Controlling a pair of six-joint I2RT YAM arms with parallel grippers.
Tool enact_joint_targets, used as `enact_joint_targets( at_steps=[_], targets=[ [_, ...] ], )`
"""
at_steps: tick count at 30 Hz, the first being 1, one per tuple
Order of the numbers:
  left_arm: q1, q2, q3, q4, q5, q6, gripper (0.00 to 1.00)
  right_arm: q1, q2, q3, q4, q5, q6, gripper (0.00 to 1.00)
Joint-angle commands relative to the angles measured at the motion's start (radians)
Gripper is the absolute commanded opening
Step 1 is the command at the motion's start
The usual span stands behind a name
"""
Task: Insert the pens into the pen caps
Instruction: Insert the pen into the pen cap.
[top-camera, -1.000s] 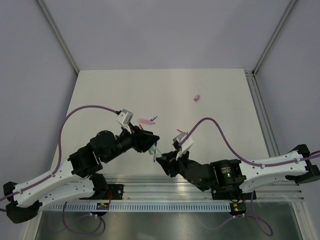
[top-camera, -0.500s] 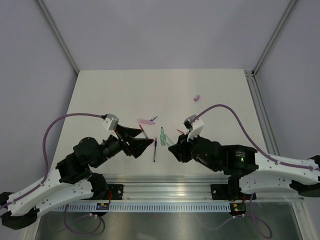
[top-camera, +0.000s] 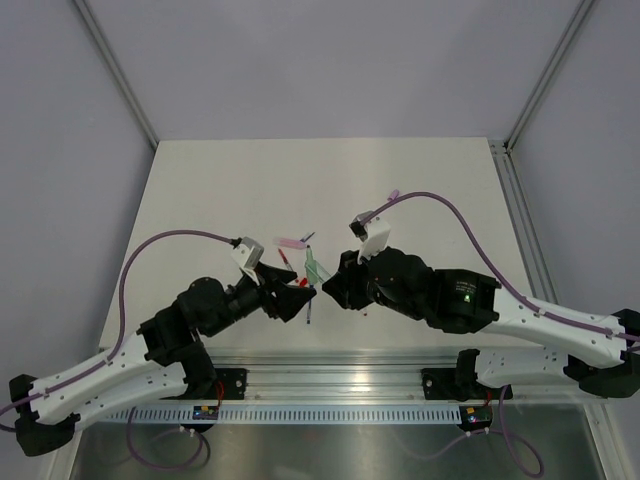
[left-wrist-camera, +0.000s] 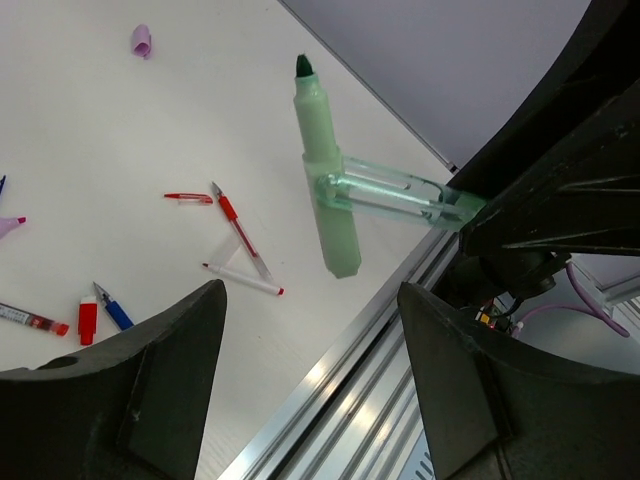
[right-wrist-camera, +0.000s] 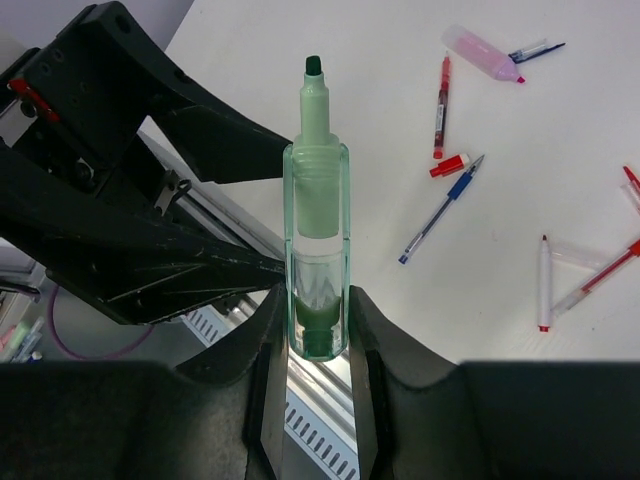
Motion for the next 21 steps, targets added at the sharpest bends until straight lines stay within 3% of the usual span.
enact_joint_targets(
  at_steps=[1,4,13,17,21],
  targets=[
    [0.000,0.034,0.037,0.123,0.035,0.027,0.71,-0.007,-0.007,0.011,0.039,-0.038,0.020,0.02],
    [0.002,0.044,0.036,0.126,0.041,0.027,0.69,-0.007,-0.010,-0.001,0.058,-0.048,0.028,0.03],
    [0.000,0.060,0.036,0.153,0.003,0.031,0.45,-0.007,-0.019,-0.039,0.102,-0.085,0.042,0.03],
    [0.000,0.064,0.037,0.138,-0.014,0.047,0.18,-0.007,-0.040,-0.058,0.101,-0.087,0.054,0.03],
    [-0.005,0.067,0.040,0.130,-0.012,0.061,0.03,-0.007,-0.079,-0.070,0.082,-0.056,0.057,0.03]
  ],
)
